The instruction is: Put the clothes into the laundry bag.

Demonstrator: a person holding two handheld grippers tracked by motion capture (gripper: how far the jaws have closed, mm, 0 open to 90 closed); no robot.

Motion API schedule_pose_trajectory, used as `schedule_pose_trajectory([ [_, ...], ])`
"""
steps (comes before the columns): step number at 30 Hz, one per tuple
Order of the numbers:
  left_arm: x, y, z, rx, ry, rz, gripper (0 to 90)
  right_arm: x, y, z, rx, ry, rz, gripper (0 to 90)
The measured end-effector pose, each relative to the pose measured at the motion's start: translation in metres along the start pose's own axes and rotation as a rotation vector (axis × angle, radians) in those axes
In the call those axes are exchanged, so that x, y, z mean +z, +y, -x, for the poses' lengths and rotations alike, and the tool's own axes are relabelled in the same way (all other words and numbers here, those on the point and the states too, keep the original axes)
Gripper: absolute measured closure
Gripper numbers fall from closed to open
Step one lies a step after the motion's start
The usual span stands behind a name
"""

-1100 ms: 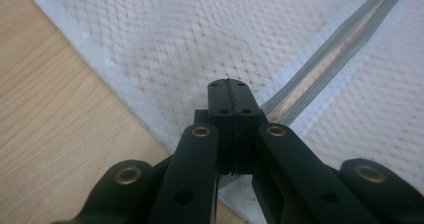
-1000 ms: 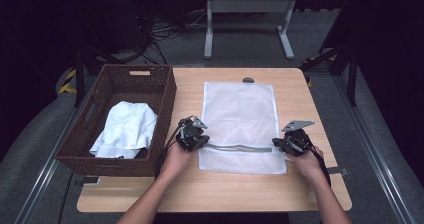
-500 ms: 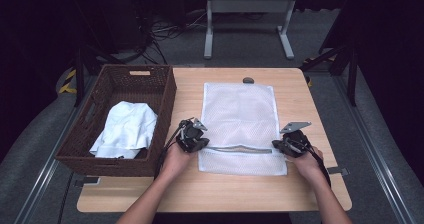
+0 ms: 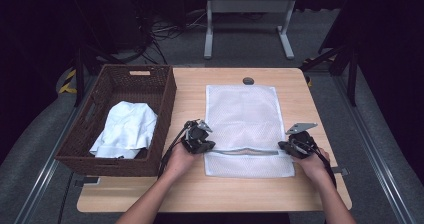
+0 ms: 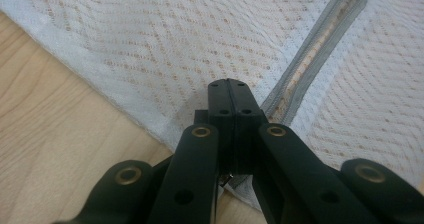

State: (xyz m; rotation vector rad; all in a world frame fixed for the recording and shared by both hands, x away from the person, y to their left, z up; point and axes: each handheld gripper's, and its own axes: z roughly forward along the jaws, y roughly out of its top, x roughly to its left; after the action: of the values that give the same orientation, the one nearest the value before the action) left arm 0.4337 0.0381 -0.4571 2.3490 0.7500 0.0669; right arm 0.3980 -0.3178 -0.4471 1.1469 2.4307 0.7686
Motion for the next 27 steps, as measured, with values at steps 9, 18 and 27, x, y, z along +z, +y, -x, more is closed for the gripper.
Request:
schedule_pose_trajectory([
  [9,0.013,0.016,0.009,0.026,-0.027,-0.01,89.9,-0.009,-0.011,0.014,0.038,-0.029,-0.008,90.0],
  [18,0.029,0.032,0.02,0.044,-0.062,-0.004,89.9,-0.018,-0.024,0.032,0.081,-0.067,-0.019,90.0],
  [27,0.045,0.049,0.033,0.055,-0.093,0.008,89.9,-0.025,-0.034,0.049,0.129,-0.125,-0.026,90.0],
])
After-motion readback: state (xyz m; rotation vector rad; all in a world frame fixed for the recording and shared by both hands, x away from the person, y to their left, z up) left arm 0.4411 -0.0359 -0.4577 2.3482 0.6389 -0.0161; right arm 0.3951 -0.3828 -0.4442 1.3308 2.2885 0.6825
